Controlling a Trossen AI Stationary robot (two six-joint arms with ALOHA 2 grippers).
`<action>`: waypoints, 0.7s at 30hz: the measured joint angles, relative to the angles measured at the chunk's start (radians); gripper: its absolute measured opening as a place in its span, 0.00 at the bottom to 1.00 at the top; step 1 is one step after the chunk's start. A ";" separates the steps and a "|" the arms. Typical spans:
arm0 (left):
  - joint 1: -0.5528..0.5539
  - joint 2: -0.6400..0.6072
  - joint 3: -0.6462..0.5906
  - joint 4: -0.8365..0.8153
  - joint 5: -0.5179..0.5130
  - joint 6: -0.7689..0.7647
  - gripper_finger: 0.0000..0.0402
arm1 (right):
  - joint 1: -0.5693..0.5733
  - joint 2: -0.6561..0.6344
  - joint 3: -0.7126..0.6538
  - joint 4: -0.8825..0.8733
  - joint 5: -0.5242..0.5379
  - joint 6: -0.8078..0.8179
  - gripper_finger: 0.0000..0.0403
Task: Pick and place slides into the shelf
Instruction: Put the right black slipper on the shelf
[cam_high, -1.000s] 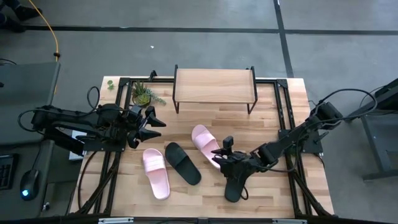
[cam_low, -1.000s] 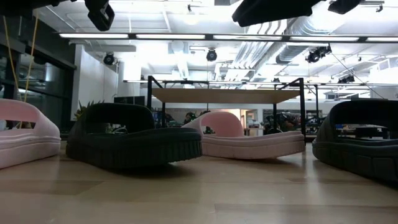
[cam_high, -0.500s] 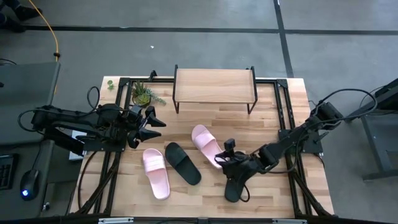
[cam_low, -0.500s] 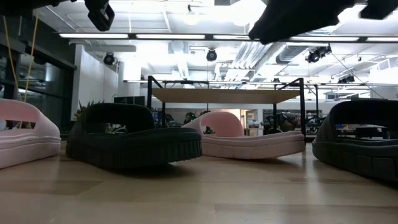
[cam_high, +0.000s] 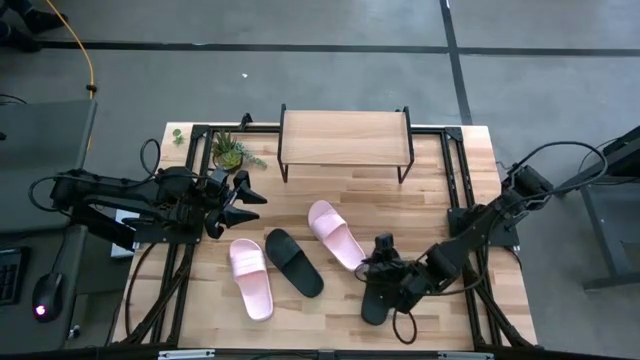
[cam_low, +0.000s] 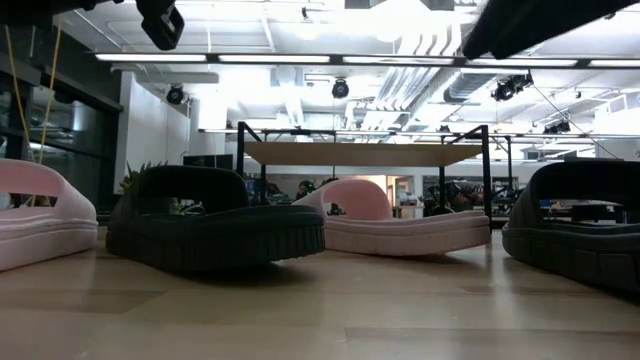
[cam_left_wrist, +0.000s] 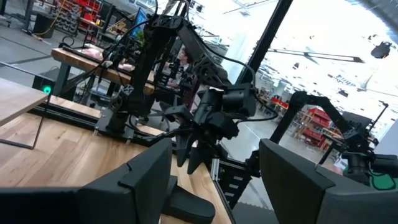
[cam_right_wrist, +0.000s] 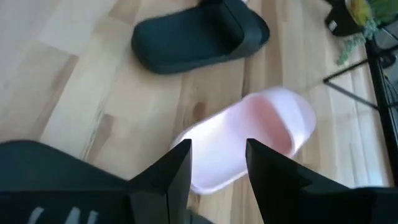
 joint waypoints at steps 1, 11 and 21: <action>0.000 0.000 0.000 0.000 0.000 0.000 0.56 | 0.007 0.000 0.000 -0.012 0.008 0.010 0.35; 0.000 0.000 0.000 0.000 0.000 0.000 0.56 | 0.050 0.000 0.000 -0.066 -0.010 0.145 0.35; 0.000 0.000 0.000 0.000 0.000 0.000 0.56 | 0.083 0.000 0.000 -0.032 -0.014 0.162 0.35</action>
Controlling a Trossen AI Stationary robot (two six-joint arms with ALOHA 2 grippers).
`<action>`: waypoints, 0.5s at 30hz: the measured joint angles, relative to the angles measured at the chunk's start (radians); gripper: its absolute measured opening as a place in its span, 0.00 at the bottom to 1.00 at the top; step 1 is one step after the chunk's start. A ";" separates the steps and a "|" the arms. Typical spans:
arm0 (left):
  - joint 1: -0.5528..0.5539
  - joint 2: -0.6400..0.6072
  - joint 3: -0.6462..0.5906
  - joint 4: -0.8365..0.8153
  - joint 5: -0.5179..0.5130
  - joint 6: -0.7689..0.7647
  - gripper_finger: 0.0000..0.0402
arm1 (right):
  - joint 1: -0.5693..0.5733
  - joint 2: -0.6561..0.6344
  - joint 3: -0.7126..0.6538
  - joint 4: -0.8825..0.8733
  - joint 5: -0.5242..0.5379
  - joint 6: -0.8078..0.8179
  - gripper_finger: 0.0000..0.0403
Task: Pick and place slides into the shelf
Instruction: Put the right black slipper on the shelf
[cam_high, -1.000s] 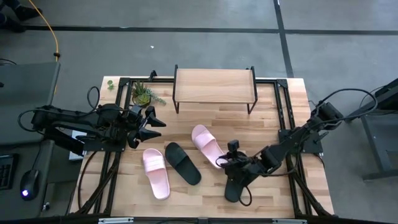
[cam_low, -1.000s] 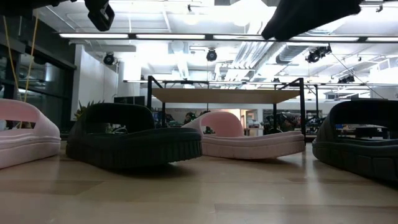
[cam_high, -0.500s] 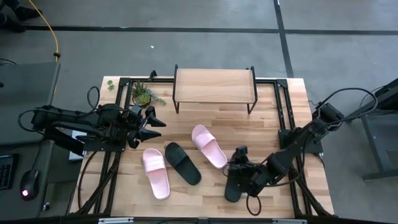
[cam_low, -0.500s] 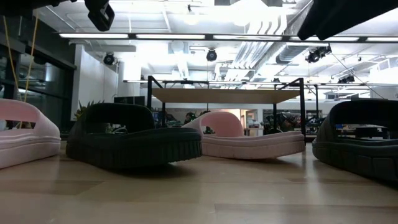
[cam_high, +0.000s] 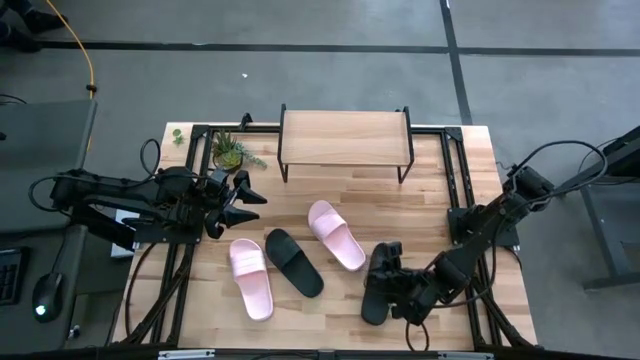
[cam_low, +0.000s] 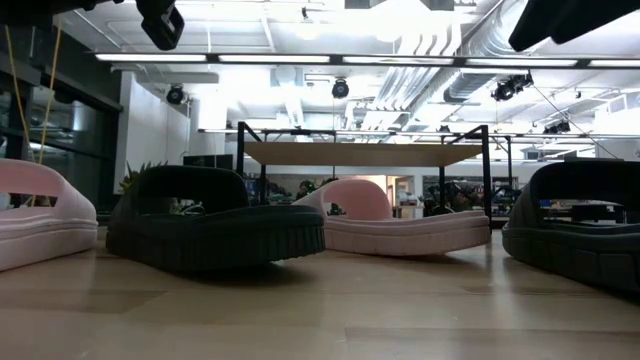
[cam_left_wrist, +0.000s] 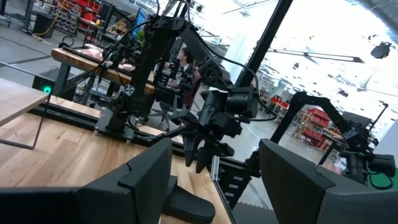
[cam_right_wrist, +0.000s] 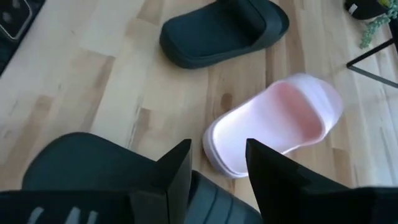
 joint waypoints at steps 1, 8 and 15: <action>0.000 0.000 0.000 0.000 0.000 0.000 0.56 | 0.000 0.003 0.001 0.006 -0.001 0.000 0.35; 0.000 0.000 0.000 0.001 0.000 0.000 0.56 | -0.001 0.171 0.161 -0.042 -0.029 -0.043 0.35; 0.000 0.000 0.000 0.000 0.000 0.000 0.56 | 0.039 0.401 0.451 -0.323 -0.014 0.067 0.35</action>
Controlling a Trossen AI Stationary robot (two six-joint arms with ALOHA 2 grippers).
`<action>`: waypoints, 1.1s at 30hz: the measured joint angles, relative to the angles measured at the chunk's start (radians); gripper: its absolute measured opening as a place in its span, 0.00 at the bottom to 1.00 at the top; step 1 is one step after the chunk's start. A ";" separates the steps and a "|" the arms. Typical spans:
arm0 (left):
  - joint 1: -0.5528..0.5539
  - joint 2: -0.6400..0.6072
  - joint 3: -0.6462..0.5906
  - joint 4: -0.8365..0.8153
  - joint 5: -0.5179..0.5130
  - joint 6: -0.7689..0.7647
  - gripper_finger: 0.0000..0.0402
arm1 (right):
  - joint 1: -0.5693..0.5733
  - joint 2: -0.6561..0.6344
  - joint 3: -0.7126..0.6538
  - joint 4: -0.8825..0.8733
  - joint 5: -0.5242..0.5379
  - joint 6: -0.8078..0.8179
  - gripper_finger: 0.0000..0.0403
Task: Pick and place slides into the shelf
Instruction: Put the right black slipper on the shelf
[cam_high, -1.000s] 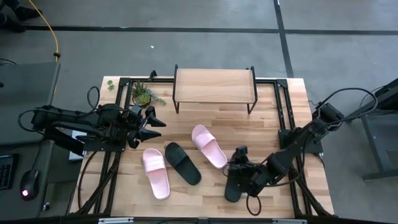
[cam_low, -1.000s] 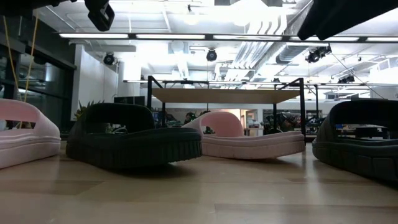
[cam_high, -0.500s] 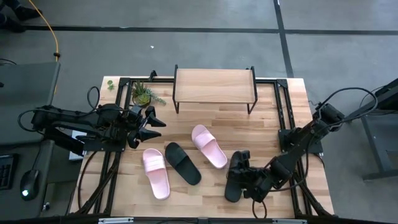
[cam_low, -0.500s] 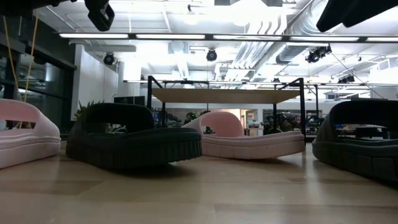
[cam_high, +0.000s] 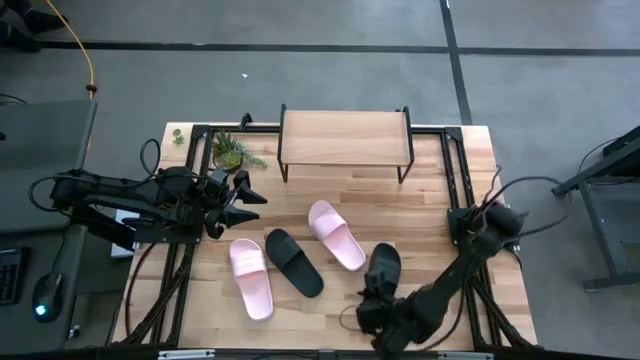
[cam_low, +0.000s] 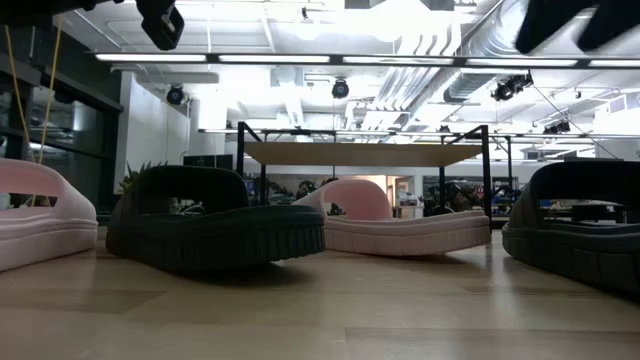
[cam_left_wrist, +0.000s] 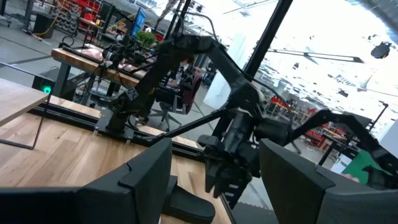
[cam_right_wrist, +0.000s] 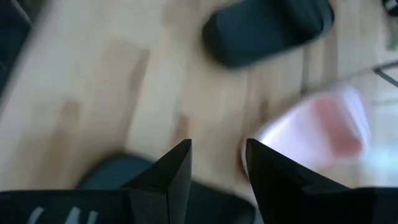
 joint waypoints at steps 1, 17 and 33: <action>0.000 0.000 0.000 0.000 0.000 0.000 0.56 | 0.006 0.029 0.042 -0.076 0.008 0.032 0.35; 0.001 0.000 0.000 0.003 -0.027 0.016 0.56 | 0.072 0.260 0.285 -0.639 -0.034 0.516 0.35; 0.001 0.000 0.000 0.003 -0.027 0.019 0.56 | 0.081 0.269 0.262 -0.637 0.051 0.565 0.35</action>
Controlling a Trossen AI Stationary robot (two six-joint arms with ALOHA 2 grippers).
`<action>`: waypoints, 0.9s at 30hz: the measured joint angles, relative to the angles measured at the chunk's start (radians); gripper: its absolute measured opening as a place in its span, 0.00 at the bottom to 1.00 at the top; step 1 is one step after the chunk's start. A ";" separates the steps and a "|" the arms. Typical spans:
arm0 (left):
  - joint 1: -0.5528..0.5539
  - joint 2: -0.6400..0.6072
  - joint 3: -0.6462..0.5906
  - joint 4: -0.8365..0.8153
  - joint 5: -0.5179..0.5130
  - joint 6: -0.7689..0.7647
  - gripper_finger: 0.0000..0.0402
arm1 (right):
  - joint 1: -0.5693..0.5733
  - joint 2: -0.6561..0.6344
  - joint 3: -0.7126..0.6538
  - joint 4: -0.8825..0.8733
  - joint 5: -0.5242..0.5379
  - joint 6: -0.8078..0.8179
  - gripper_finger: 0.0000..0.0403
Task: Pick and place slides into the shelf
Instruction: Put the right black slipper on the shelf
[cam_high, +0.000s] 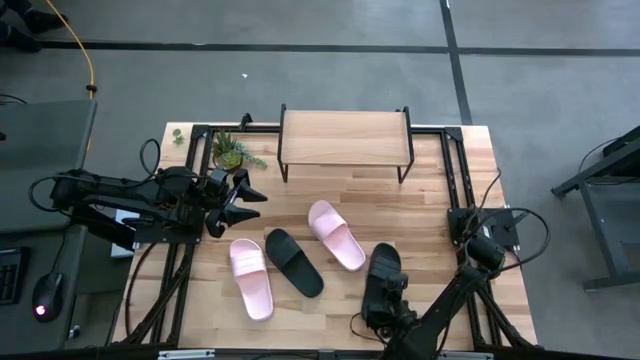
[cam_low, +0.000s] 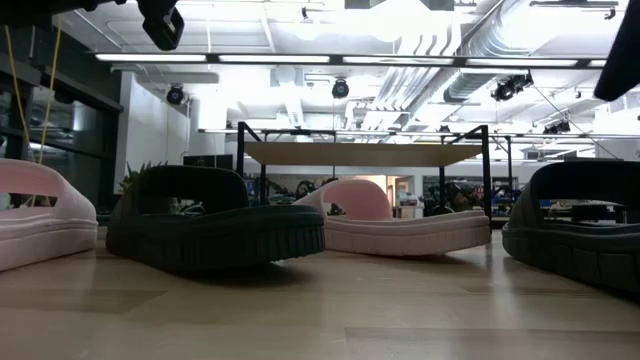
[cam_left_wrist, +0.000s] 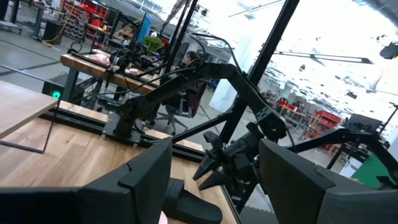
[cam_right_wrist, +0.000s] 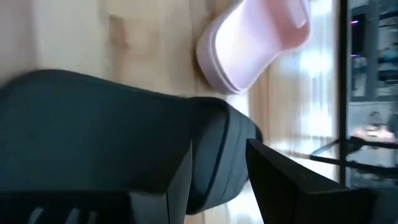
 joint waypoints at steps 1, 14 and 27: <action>0.000 0.000 0.000 0.000 0.000 0.000 0.56 | 0.000 0.000 -0.022 0.000 0.002 0.004 0.35; 0.000 0.000 0.000 0.000 0.000 0.000 0.56 | -0.001 0.002 -0.216 0.010 -0.082 0.152 0.35; 0.000 0.000 0.000 0.000 0.000 0.000 0.56 | -0.027 0.002 -0.216 0.040 0.060 0.128 0.35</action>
